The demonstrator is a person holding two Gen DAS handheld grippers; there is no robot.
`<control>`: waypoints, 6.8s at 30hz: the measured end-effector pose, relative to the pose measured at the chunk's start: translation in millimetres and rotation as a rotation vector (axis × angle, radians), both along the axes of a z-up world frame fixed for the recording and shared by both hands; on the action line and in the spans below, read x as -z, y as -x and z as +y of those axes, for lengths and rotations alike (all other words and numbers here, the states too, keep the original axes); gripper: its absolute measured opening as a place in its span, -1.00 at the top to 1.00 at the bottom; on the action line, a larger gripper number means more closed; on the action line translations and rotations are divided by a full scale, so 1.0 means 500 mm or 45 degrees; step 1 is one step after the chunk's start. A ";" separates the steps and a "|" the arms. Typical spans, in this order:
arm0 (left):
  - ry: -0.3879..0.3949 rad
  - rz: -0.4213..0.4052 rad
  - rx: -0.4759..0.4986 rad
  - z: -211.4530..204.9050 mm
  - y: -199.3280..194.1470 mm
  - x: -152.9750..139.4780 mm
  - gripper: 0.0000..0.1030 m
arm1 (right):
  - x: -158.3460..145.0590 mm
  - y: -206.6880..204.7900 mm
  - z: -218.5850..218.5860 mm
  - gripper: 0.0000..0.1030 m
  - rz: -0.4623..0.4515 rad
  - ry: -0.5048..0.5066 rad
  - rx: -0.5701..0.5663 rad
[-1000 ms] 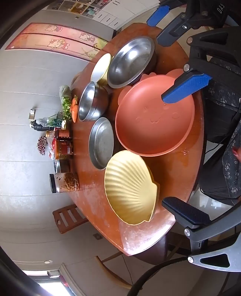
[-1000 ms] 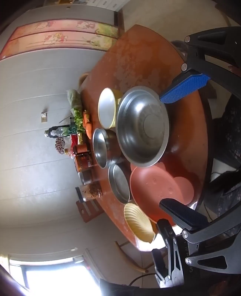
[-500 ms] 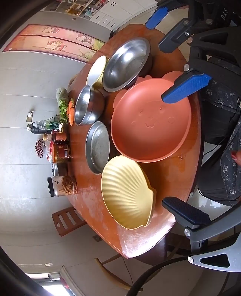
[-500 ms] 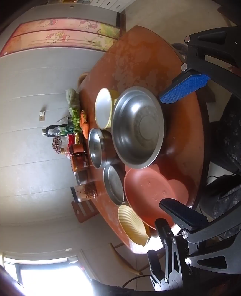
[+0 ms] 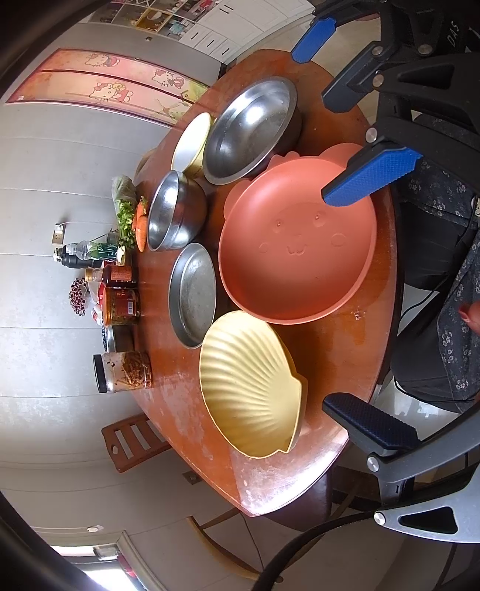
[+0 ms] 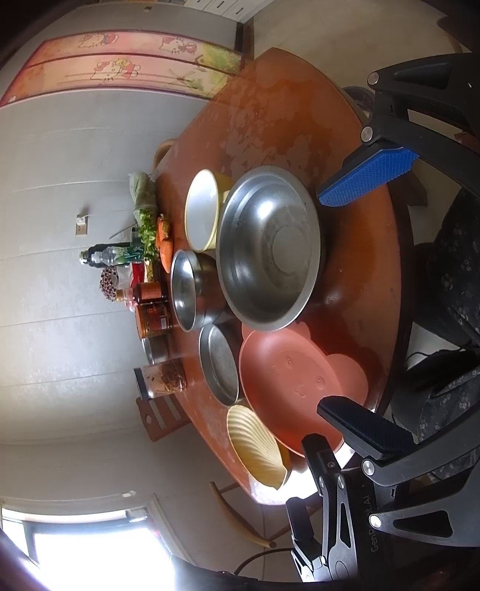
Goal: Organize plates and bowls
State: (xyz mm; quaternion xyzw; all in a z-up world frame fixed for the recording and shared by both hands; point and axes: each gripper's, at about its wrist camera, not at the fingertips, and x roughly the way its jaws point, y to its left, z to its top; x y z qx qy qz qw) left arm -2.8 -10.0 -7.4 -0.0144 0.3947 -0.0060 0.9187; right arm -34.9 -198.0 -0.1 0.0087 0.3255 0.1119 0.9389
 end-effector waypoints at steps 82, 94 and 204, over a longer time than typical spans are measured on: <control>0.088 0.015 -0.197 0.227 -0.068 -0.062 -0.97 | -0.086 -0.148 0.204 -1.00 0.061 0.044 -0.299; 0.143 0.118 -0.285 0.322 -0.110 -0.023 -0.97 | -0.061 -0.244 0.302 -0.92 0.203 -0.005 -0.465; 0.267 0.174 -0.345 0.432 -0.204 0.042 0.08 | 0.045 -0.364 0.479 -0.02 0.353 0.088 -0.582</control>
